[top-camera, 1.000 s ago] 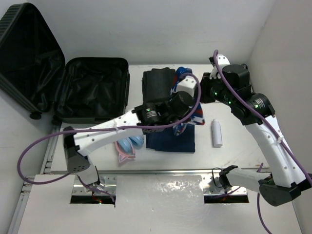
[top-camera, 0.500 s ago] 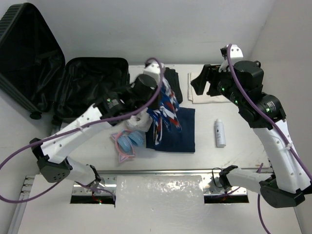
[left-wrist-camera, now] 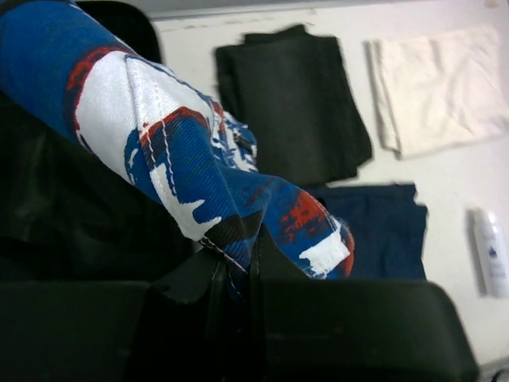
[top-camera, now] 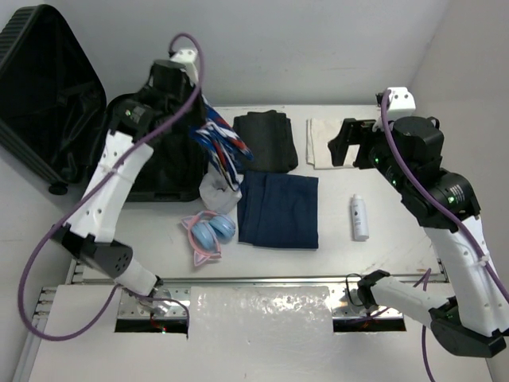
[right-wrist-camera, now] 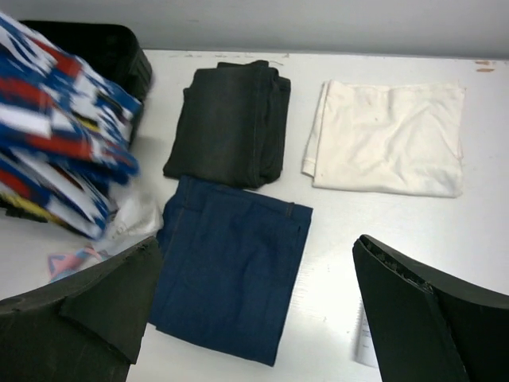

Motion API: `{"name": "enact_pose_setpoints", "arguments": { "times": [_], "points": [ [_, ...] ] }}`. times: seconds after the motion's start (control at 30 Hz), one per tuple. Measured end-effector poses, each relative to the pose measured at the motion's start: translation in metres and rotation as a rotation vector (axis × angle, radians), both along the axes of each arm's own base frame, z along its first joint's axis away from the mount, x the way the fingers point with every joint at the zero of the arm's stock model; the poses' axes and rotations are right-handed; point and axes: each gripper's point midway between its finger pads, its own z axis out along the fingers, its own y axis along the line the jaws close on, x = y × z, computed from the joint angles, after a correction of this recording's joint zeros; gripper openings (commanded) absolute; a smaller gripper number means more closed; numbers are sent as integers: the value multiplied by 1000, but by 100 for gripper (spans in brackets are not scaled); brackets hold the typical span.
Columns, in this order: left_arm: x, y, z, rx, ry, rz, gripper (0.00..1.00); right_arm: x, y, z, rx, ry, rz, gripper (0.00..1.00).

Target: Pack the luggage

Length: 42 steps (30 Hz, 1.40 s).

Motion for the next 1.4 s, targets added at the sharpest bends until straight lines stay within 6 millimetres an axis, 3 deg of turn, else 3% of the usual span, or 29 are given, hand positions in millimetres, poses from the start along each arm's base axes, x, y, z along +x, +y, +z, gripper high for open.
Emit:
{"name": "enact_pose_setpoints", "arguments": {
  "times": [0.2,0.33,0.43,0.67,0.83,0.97,1.2,1.33,1.4],
  "points": [
    [54,50,-7,-38,54,112,0,0,-4,-26,-55,45,-7,99],
    [75,63,-1,-74,51,166,0,1,-6,-44,-90,79,-10,99],
    [86,72,6,-121,35,217,0,2,-7,-54,-108,97,-11,99],
    [109,141,18,-202,-43,480,0,5,-8,-73,-139,127,-9,99],
    [132,175,33,-230,-166,630,0,8,-5,-80,-144,136,-1,99],
    [152,194,34,-234,-257,730,0,13,2,-81,-131,132,20,99],
    [217,202,7,-242,-320,765,0,16,7,-91,-134,149,42,99],
    [247,196,-46,-226,-283,728,0,18,11,-105,-143,177,55,99],
    [259,194,-59,-210,-290,701,0,18,12,-111,-150,191,60,99]
  ]
}}
